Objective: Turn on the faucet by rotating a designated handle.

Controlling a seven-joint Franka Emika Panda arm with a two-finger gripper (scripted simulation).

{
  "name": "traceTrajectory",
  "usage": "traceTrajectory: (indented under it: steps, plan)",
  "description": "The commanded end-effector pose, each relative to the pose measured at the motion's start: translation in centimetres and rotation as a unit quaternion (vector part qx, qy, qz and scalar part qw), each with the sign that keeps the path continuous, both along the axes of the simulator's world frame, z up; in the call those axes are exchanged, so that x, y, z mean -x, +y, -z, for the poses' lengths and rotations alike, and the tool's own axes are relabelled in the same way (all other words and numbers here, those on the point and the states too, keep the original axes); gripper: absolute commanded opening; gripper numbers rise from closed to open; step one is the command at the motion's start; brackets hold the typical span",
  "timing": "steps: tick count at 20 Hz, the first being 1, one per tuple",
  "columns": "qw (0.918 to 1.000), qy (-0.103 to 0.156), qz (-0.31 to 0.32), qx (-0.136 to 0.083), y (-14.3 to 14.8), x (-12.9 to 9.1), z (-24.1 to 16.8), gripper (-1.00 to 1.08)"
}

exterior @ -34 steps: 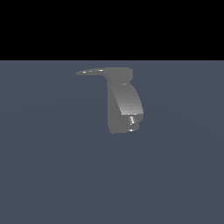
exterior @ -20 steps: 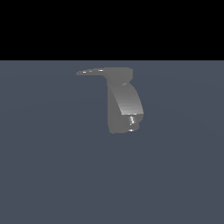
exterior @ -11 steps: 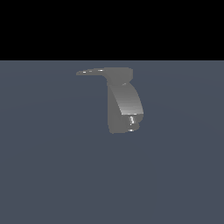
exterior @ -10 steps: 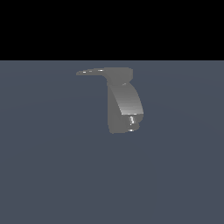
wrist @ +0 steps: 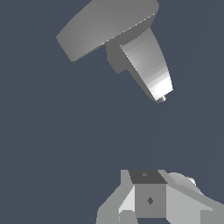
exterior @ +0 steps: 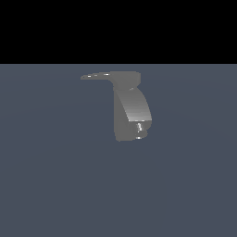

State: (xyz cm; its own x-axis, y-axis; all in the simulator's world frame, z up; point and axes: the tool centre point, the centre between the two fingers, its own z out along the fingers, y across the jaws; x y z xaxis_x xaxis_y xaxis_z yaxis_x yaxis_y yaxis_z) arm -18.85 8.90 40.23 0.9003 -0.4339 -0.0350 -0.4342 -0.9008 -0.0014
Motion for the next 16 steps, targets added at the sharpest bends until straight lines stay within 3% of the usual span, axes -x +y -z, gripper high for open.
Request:
traceTrajectory:
  steps: [1, 8, 16]
  plan:
    - [0.9996, 0.000, 0.027, 0.000, 0.8, -1.1, 0.8, -1.00]
    - [0.9949, -0.002, 0.101, 0.001, 2.7, -4.4, 2.9, -1.00]
    - [0.9831, -0.003, 0.183, 0.002, 4.2, -8.5, 5.3, -1.00]
